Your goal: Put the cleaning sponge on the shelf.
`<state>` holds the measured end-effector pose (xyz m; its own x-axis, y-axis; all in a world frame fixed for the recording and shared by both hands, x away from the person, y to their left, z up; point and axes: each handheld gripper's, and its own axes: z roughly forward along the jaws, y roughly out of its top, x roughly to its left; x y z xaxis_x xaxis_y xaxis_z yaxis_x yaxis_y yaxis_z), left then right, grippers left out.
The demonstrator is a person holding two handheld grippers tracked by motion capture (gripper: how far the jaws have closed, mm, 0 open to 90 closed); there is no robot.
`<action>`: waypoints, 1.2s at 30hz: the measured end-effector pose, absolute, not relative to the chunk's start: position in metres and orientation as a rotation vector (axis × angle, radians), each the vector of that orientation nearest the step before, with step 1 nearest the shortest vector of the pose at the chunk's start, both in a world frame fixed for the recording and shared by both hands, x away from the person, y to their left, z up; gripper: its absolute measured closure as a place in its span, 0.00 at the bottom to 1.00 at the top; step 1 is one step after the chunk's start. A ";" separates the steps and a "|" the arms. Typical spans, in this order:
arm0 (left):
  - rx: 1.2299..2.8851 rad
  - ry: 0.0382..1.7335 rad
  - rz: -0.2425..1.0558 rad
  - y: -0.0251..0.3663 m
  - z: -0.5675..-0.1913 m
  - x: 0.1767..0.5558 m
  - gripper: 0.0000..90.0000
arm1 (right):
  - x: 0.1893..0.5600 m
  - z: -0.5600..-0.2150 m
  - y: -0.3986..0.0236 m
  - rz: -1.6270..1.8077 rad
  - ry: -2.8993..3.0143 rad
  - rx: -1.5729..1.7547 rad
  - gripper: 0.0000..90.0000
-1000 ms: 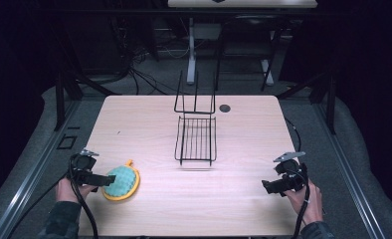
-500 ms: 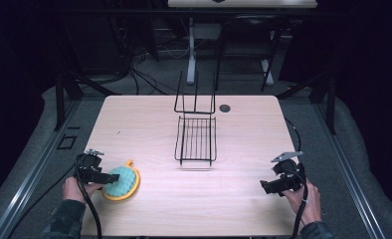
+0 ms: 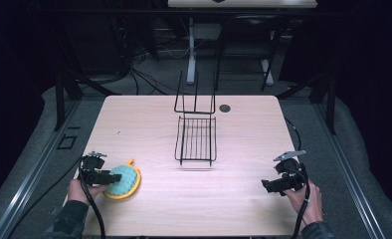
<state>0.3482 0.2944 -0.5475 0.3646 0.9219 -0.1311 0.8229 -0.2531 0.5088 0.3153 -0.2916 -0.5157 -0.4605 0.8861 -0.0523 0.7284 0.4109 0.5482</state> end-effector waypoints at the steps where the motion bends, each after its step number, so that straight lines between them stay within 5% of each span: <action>1: 2.134 1.509 0.269 0.294 -0.547 0.348 0.58 | 0.315 -0.515 -0.292 0.657 2.340 1.398 0.05; 16: 2.148 1.476 0.387 0.290 -0.548 0.342 0.87 | 0.315 -0.516 -0.295 0.654 2.334 1.403 0.06; 36: 2.143 1.385 0.457 0.289 -0.536 0.336 0.94 | 0.316 -0.516 -0.298 0.646 2.322 1.400 0.06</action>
<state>0.3357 0.2889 -0.5357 0.4135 0.9105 -0.0089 0.7261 -0.3238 0.6065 0.3159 -0.2981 -0.5165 -0.4491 0.8913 -0.0630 0.7307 0.4069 0.5482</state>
